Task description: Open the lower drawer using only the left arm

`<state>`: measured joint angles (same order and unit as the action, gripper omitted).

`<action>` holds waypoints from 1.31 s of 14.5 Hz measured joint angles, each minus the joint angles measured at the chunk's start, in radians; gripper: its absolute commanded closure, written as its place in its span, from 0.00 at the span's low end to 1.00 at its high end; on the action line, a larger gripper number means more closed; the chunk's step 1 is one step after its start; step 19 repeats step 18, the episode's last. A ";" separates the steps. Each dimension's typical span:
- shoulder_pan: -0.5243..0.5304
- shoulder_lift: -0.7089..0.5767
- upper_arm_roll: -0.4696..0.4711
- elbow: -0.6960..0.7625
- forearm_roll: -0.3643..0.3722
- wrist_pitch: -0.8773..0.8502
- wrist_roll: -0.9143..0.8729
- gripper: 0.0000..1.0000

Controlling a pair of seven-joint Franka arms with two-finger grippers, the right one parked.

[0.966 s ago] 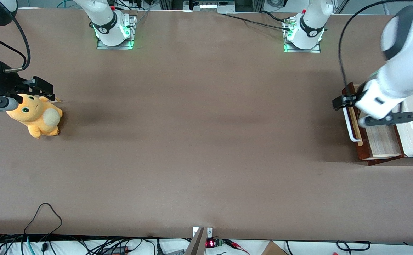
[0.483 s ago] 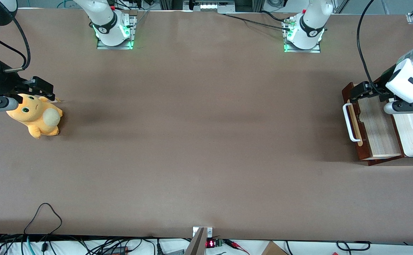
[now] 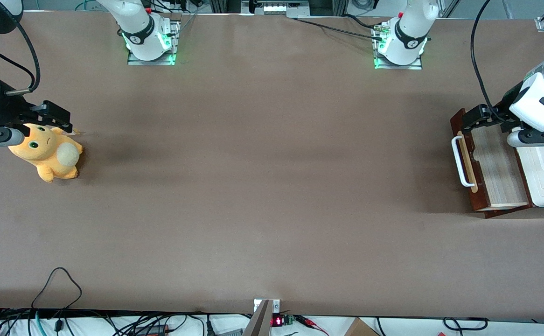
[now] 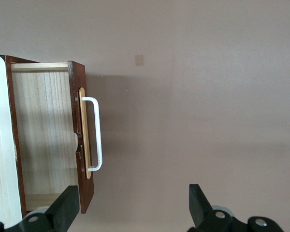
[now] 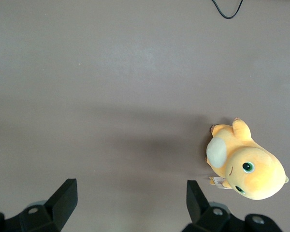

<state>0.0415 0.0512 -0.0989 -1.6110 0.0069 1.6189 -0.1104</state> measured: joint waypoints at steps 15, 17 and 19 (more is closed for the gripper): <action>0.000 -0.004 0.008 0.000 -0.015 0.005 0.080 0.00; 0.001 -0.004 0.009 0.000 -0.015 0.005 0.080 0.00; 0.001 -0.004 0.009 0.000 -0.015 0.005 0.080 0.00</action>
